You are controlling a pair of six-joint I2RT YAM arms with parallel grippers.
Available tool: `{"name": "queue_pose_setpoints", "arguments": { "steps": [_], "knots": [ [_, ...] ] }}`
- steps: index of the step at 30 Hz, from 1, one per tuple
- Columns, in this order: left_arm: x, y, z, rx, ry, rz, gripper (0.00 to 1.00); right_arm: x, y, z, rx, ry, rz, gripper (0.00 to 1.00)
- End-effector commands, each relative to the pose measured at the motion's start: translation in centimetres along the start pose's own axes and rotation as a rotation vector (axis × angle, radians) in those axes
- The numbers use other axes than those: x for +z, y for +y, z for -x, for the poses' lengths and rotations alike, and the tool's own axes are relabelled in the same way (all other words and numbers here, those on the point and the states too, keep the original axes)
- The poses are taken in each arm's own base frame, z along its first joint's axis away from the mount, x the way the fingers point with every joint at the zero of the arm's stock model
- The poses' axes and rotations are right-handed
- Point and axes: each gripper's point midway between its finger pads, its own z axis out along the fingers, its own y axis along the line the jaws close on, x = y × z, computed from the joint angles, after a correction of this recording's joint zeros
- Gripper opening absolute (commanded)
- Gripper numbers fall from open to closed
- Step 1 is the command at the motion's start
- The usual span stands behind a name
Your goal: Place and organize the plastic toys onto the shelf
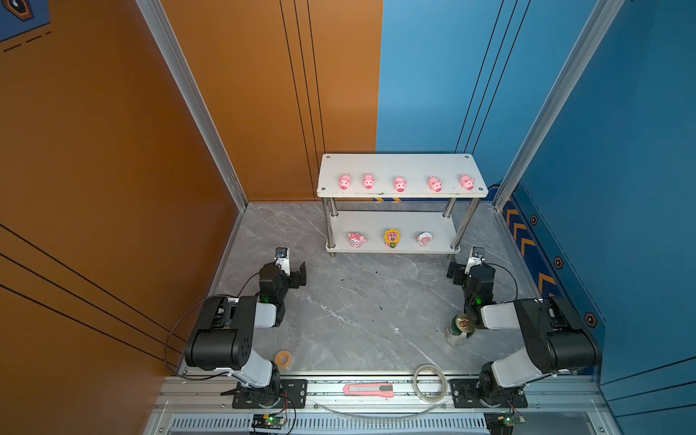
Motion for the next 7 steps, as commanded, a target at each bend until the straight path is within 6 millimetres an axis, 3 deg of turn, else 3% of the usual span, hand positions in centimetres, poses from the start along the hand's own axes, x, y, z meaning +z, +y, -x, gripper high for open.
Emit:
{"name": "queue_pose_setpoints", "arguments": {
  "steps": [1,7],
  "knots": [
    [0.3,0.8,0.9,-0.031,-0.024,0.031,0.98,0.6,-0.2,0.2,0.010,0.028,0.014,1.00],
    [0.2,1.8,0.8,-0.042,-0.024,0.117,0.98,0.6,-0.2,0.3,0.011,0.024,0.013,1.00]
  ]
}}
